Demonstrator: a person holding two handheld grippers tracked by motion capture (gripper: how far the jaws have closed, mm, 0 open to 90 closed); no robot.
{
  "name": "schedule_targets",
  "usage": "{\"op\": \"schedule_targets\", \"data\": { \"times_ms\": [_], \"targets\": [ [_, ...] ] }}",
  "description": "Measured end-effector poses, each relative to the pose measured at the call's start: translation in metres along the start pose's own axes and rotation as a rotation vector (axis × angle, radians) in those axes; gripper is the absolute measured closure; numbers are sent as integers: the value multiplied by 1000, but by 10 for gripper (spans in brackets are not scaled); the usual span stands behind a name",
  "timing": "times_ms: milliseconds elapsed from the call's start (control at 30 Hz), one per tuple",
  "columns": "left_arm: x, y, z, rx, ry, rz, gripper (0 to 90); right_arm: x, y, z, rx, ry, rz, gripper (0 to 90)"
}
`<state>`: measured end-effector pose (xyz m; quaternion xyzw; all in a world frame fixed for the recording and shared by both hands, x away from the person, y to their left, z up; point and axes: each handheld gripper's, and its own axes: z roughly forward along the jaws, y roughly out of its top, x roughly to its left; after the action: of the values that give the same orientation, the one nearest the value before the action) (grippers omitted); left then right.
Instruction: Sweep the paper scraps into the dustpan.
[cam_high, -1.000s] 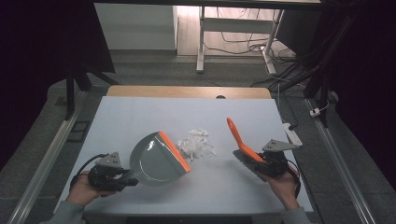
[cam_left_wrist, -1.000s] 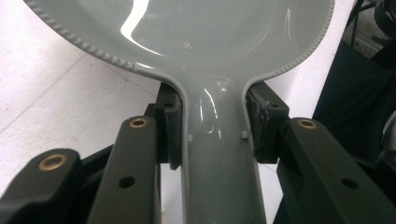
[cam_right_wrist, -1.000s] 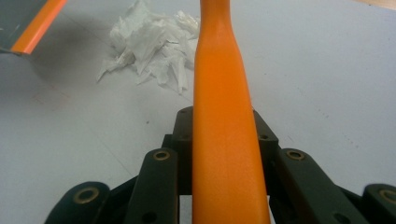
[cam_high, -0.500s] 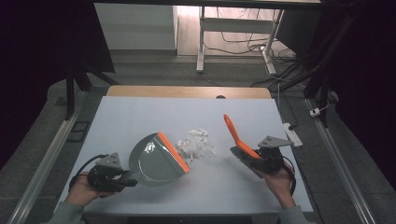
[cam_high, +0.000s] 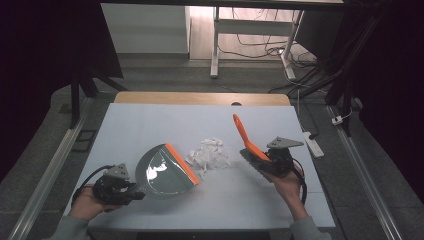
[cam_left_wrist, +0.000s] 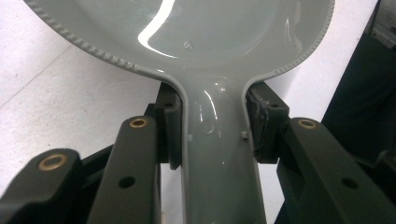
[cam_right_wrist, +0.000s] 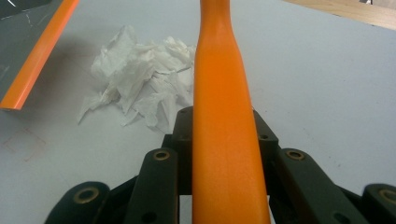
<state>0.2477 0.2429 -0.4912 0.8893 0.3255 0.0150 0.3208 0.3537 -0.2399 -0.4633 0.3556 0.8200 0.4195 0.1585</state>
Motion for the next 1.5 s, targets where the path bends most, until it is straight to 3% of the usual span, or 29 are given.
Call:
{"op": "schedule_targets", "data": {
  "times_ms": [533, 767, 1067, 1500],
  "targets": [
    [6, -6, 6, 40, -6, -17, 614, 2, 13, 18, -7, -11, 4, 708],
    [12, -1, 12, 54, -34, -18, 614, 1, 22, 28, -1, -27, 6, 708],
    [15, 1, 17, 70, -49, -13, 614, 5, 44, 54, -2, -47, 4, 708],
    [14, 4, 20, 72, -57, -8, 614, -2, 54, 84, -13, -57, 19, 708]
  ]
}}
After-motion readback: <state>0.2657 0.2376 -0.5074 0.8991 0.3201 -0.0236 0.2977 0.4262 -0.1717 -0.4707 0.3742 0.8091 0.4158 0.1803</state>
